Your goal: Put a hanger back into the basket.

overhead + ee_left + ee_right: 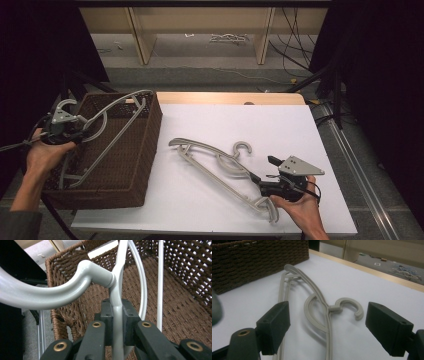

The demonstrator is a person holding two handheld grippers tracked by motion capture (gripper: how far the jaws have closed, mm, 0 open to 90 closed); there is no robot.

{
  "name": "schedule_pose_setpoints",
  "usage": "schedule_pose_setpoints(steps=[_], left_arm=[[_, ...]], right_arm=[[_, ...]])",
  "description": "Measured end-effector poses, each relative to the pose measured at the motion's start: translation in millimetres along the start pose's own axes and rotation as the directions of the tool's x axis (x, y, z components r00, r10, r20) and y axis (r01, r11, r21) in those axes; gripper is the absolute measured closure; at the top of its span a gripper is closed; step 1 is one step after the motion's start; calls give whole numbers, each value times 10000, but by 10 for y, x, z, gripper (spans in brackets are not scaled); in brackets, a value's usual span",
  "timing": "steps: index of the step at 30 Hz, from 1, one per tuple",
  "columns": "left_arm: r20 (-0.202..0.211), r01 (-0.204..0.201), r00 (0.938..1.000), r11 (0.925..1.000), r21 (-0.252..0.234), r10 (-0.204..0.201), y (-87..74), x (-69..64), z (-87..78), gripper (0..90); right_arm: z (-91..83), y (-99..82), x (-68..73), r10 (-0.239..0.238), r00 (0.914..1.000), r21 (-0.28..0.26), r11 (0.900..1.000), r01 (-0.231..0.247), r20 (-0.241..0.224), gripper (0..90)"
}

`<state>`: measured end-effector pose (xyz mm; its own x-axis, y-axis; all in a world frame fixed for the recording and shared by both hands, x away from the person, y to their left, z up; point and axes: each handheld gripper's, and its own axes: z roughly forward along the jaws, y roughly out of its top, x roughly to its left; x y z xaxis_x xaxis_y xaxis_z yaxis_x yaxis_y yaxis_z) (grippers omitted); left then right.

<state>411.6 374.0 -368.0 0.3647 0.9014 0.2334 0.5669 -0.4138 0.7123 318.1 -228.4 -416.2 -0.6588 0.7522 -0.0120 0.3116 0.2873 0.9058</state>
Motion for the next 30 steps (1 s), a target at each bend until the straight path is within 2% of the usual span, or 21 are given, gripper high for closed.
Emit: schedule_pose_setpoints(steps=[1, 3, 6, 7, 9, 13, 15, 16, 22, 27, 30], left_arm=[[-39, -62, 10000, 10000, 59, 62, -10, -3, 13, 820], [-146, -55, 9999, 9999, 117, 57, -28, -7, 36, 819], [-136, -113, 9998, 9993, 355, 118, -43, -17, 79, 819], [-137, -156, 9998, 9988, 457, 163, -49, -16, 103, 819], [-132, -160, 9998, 9983, 553, 168, -58, -15, 135, 819], [-211, -237, 9994, 9954, 932, 258, -93, -26, 232, 818], [-227, -175, 9995, 9942, 1058, 200, -121, -27, 282, 818], [-205, -235, 9995, 9938, 1084, 259, -133, -15, 307, 818], [-126, 90, 9999, 9923, 1234, -75, -206, -10, 411, 816], [19, -91, 10000, 9902, 1393, 89, -215, 5, 502, 812], [-34, 177, 9998, 9896, 1430, -174, -238, 16, 553, 807]], right_arm=[[-11, 3, 0, -33, 10000, 108, 9999, 33, 31, 207], [7, -5, -8, -119, 9999, -186, 9998, 121, 77, 207], [-10, 5, -2, -31, 10000, -66, 10000, 31, 77, 207], [-3, 3, -6, -121, 9998, -213, 9997, 124, 146, 207], [-21, 7, -12, -142, 9998, 32, 9999, 141, 151, 207], [7, -4, -9, -113, 9999, -176, 9998, 114, 62, 208], [-7, 0, -4, 5, 10000, 99, 10000, -5, -11, 207], [-4, 2, -10, -99, 9999, 22, 9999, 99, 43, 207], [1, 0, -7, -104, 9999, 19, 9999, 104, 11, 208], [7, -3, -9, -129, 9999, 52, 9999, 129, 19, 208], [9, -10, -7, -163, 9999, 46, 9999, 163, 36, 208]])
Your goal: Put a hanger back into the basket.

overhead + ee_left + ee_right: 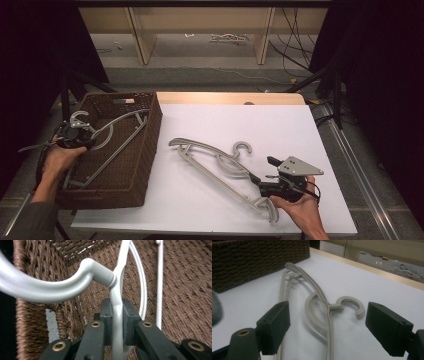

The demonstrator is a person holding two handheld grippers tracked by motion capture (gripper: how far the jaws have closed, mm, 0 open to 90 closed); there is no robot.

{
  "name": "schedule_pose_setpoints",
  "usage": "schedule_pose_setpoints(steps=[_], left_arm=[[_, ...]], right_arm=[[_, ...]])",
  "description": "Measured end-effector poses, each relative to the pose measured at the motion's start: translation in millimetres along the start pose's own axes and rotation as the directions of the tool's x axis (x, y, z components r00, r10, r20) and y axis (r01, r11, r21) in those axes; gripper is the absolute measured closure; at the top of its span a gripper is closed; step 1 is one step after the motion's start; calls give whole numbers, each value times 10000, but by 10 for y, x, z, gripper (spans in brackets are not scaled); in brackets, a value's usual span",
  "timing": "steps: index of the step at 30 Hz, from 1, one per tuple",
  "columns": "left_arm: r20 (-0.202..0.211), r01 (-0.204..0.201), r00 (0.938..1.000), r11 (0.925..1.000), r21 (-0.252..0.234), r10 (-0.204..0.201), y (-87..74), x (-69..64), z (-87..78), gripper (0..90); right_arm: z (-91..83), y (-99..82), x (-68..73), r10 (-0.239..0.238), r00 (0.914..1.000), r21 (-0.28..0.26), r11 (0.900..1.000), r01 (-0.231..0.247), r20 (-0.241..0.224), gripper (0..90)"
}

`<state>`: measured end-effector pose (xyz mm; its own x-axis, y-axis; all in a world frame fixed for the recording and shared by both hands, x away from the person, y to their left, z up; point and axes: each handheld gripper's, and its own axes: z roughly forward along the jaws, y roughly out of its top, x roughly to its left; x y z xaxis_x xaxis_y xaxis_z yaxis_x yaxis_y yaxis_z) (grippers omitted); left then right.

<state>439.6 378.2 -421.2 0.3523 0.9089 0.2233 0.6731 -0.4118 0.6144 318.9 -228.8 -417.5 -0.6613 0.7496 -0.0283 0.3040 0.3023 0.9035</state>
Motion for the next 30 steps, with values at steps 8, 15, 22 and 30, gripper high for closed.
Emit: schedule_pose_setpoints(steps=[8, 15, 22, 30], left_arm=[[-255, 844, 9961, 9963, 167, -840, -42, 32, 81, 758], [-656, 1654, 9829, 9818, -934, -1718, -42, 40, -164, 512], [166, 1708, 9851, 9644, -2018, -1710, 64, -173, -453, 374], [1484, 2448, 9672, 9114, -3308, -2060, 179, -519, -714, 291]], right_arm=[[7, -3, 8, 50, 10000, 61, 10000, -50, -62, 209], [17, -12, 1, 52, 10000, 96, 9999, -51, -58, 210], [21, -11, 15, 16, 10000, 139, 9999, -15, -86, 210], [23, -13, 21, 166, 9998, 111, 9998, -164, -127, 208]])
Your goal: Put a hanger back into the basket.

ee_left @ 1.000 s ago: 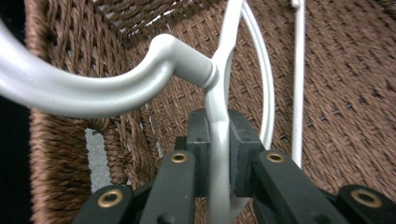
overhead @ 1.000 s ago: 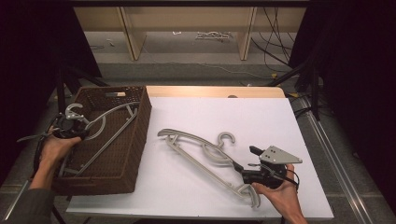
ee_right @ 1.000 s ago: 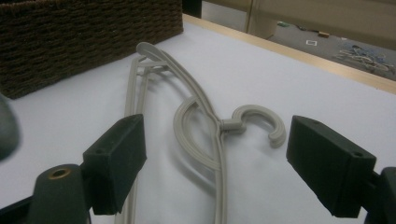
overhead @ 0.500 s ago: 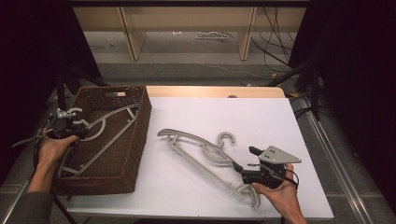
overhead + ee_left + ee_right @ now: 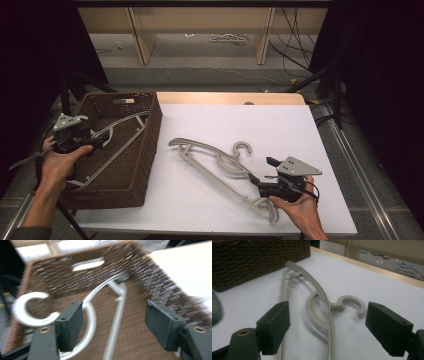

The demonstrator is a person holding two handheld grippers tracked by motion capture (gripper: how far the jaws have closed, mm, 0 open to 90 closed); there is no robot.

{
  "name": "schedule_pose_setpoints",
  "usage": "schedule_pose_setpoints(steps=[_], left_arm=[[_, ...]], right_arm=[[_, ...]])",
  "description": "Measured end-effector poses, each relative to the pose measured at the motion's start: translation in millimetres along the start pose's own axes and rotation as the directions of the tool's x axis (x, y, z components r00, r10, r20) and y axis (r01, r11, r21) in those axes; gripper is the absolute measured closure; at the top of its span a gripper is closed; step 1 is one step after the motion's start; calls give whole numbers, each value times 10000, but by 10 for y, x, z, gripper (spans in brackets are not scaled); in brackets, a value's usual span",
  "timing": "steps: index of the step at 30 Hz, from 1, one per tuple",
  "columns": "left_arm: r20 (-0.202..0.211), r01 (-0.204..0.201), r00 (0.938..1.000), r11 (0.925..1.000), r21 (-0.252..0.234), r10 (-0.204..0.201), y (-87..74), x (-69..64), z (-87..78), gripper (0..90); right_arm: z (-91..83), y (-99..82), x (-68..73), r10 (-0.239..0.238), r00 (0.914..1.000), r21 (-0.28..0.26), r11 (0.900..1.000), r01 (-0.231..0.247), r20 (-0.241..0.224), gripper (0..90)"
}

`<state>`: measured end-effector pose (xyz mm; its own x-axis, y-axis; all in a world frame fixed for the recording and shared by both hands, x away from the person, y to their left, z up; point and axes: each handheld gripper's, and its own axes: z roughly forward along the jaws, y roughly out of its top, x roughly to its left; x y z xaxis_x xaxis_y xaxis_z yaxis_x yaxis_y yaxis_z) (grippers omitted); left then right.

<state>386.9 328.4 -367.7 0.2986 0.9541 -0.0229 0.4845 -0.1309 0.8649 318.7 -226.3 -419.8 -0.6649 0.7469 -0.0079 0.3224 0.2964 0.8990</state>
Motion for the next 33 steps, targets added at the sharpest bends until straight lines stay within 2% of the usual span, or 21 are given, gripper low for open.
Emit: schedule_pose_setpoints(steps=[1, 2, 5, 7, 9, 10, 13, 15, 17, 18, 20, 21, 22, 23, 25, 27, 28, 29, 30, 32, 33], left_arm=[[142, -132, 9998, 9997, -212, 135, 23, -119, -40, 282], [250, -128, 9996, 9993, -339, 137, 33, -177, -60, 259], [976, 117, 9952, 9951, -983, -20, 51, -397, -135, 236], [1418, 123, 9899, 9883, -1522, 95, 50, -534, -174, 222], [1650, 221, 9862, 9812, -1917, 100, 40, -647, -214, 220], [1869, 392, 9824, 9756, -2160, 19, 29, -724, -240, 216], [2480, 632, 9688, 9661, -2502, 9, 11, -895, -299, 199], [2616, 493, 9649, 9602, -2750, 253, -8, -1019, -339, 193], [2849, 472, 9578, 9578, -2834, 371, -36, -1115, -366, 185], [3032, 466, 9518, 9545, -2946, 471, -63, -1177, -370, 185], [3182, 389, 9460, 9526, -3017, 621, -109, -1270, -374, 178], [3299, 279, 9408, 9517, -3058, 785, -130, -1311, -368, 178], [3358, 141, 9374, 9533, -3018, 925, -149, -1358, -363, 178], [3340, -127, 9350, 9525, -3044, 1193, -166, -1395, -357, 177], [3381, -388, 9293, 9496, -3110, 1488, -200, -1470, -345, 176], [3519, -447, 9221, 9478, -3158, 1608, -239, -1540, -331, 173], [3470, -629, 9206, 9450, -3210, 1792, -255, -1554, -324, 173], [3392, -605, 9242, 9444, -3232, 1753, -302, -1598, -315, 174], [3336, -688, 9247, 9425, -3271, 1832, -336, -1612, -299, 175], [3515, -665, 9174, 9429, -3263, 1864, -393, -1623, -266, 175], [3465, -839, 9166, 9434, -3208, 1994, -437, -1636, -255, 175]], right_arm=[[-8, 2, 0, -24, 10000, 69, 10000, 24, 31, 208], [-5, -2, 6, -10, 10000, 71, 10000, 9, 53, 207], [-2, 0, 9, 11, 10000, 49, 10000, -11, 15, 206], [0, -3, 12, -11, 10000, 41, 10000, 11, -2, 205], [-2, -4, 12, 5, 10000, 16, 10000, -5, 14, 199], [2, -3, 6, -67, 10000, -100, 9999, 67, 43, 195], [-1, -3, 10, 39, 10000, -203, 9998, -37, 70, 194], [-5, 0, 1, 50, 10000, -251, 9997, -49, 43, 194], [-7, -2, -7, 66, 10000, -286, 9996, -64, 59, 193], [-7, -3, -8, 73, 9999, -307, 9995, -71, 69, 192], [-5, -5, -13, 34, 10000, -380, 9993, -31, 73, 192], [-4, -6, -13, 9, 10000, -391, 9992, -6, 72, 191], [-3, -6, -13, -4, 10000, -404, 9992, 7, 64, 191], [4, -8, -7, 4, 9999, -499, 9988, 1, 113, 191], [9, -7, 4, 77, 10000, -462, 9989, -79, -41, 191], [3, -4, 9, 32, 10000, -346, 9994, -33, -38, 191], [3, -5, 10, 37, 10000, -340, 9994, -38, -48, 191], [2, -6, 10, 55, 10000, -337, 9994, -57, -53, 191], [10, -11, 7, 96, 9999, -462, 9989, -99, -85, 191], [8, -14, 4, 100, 9999, -373, 9993, -102, -53, 191], [6, -15, 2, 80, 10000, -322, 9994, -81, -44, 191]])
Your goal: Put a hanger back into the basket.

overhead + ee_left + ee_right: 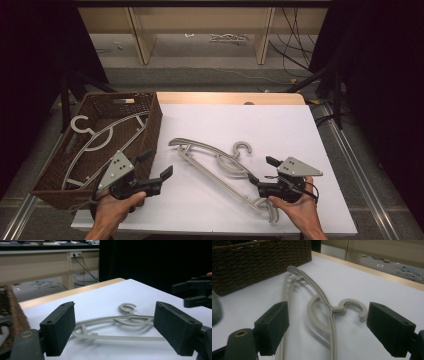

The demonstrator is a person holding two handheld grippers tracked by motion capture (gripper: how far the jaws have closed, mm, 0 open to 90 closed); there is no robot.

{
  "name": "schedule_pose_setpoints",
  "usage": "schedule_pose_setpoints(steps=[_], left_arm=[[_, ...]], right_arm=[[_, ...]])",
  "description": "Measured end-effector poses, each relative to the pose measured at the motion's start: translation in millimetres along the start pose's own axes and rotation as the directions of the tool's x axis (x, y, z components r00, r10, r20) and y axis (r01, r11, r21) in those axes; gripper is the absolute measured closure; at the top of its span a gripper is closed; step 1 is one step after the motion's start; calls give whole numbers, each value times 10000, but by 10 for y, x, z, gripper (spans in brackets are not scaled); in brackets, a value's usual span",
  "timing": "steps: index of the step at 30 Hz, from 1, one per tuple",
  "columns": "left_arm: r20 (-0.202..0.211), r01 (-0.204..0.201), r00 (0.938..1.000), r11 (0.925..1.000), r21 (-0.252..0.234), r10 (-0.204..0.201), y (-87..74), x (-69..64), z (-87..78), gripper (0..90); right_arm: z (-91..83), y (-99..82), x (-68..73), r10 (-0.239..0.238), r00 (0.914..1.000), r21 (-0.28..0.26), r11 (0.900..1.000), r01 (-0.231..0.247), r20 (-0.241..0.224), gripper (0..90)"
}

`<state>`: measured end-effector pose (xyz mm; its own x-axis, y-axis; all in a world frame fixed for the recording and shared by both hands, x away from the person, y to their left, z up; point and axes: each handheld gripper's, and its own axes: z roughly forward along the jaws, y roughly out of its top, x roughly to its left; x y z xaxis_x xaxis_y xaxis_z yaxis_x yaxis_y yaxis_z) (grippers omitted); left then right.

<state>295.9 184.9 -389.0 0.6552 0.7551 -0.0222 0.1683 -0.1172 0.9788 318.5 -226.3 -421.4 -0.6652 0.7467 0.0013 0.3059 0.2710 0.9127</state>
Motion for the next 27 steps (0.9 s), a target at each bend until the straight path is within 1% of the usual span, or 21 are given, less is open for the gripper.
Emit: schedule_pose_setpoints(steps=[1, 2, 3, 5, 6, 7, 9, 10, 11, 12, 13, 14, 16, 17, 19, 20, 22, 23, 24, 26, 27], left_arm=[[-32, -84, 10000, 10000, 20, 84, -35, -21, 8, 175], [87, -268, 9996, 9996, 27, 268, -62, -20, 14, 174], [127, -139, 9998, 9999, 57, 138, -89, -34, 10, 173], [173, -324, 9993, 9995, -59, 325, -124, -33, 12, 173], [108, -433, 9990, 9991, 42, 433, -137, -38, -1, 173], [78, -415, 9991, 9991, -23, 415, -153, -40, -6, 173], [-76, -311, 9995, 9995, -81, 310, -171, -20, -23, 174], [-149, -177, 9997, 9998, -79, 175, -183, -22, -33, 174], [-153, -307, 9994, 9995, -64, 306, -191, -11, -39, 174], [-132, -309, 9994, 9995, -38, 309, -202, -7, -45, 174], [-129, -201, 9997, 9998, -41, 200, -214, -13, -49, 173], [-124, -325, 9994, 9995, -17, 325, -220, -10, -54, 173], [-44, -304, 9995, 9995, -100, 304, -239, -21, -46, 173], [-98, -384, 9992, 9992, 59, 385, -243, -22, -59, 173], [-119, -189, 9997, 9998, 45, 190, -273, -46, -62, 174], [-79, -259, 9996, 9997, -26, 258, -288, -46, -53, 174], [-85, -345, 9994, 9993, 112, 346, -310, -53, -60, 173], [-14, -353, 9994, 9994, 53, 353, -323, -56, -51, 174], [-3, -392, 9992, 9991, 172, 392, -334, -64, -53, 173], [70, -462, 9989, 9988, 151, 461, -339, -65, -47, 173], [53, -392, 9992, 9992, 120, 392, -343, -74, -47, 173]], right_arm=[[5, -4, 0, -10, 10000, 24, 10000, 10, -29, 190], [7, -6, 2, -13, 10000, 50, 10000, 13, -44, 191], [23, -10, -3, -91, 9999, -131, 9999, 90, -90, 191], [28, -12, -1, -107, 9999, -87, 9999, 106, -73, 191], [21, -10, -1, -120, 9999, 16, 9999, 120, -71, 191], [28, -13, 2, -119, 9999, -55, 9999, 118, -79, 191], [17, -13, 16, -4, 10000, 148, 9999, 5, -77, 190], [21, -14, 9, -125, 9999, 67, 9999, 126, -25, 191], [32, -19, 16, -33, 9999, 30, 10000, 34, -124, 190], [26, -17, 18, -82, 9999, 212, 9997, 84, -123, 190], [29, -20, 17, -165, 9998, 176, 9997, 167, -106, 190], [34, -22, 20, -183, 9997, 231, 9996, 187, -183, 190], [43, -25, 22, -214, 9997, 283, 9994, 218, -145, 190], [54, -28, 20, -230, 9996, 317, 9992, 236, -187, 190], [77, -41, 7, -268, 9994, 479, 9985, 279, -220, 191], [80, -46, -2, -281, 9995, 627, 9976, 292, -171, 193], [104, -58, -22, -320, 9992, 808, 9962, 337, -225, 208], [122, -65, -34, -408, 9989, 1023, 9938, 430, -238, 218], [136, -69, -38, -403, 9988, 1182, 9920, 433, -273, 231], [186, -76, -59, -576, 9978, 1673, 9840, 621, -318, 254], [223, -81, -77, -712, 9970, 1801, 9808, 755, -301, 259]])
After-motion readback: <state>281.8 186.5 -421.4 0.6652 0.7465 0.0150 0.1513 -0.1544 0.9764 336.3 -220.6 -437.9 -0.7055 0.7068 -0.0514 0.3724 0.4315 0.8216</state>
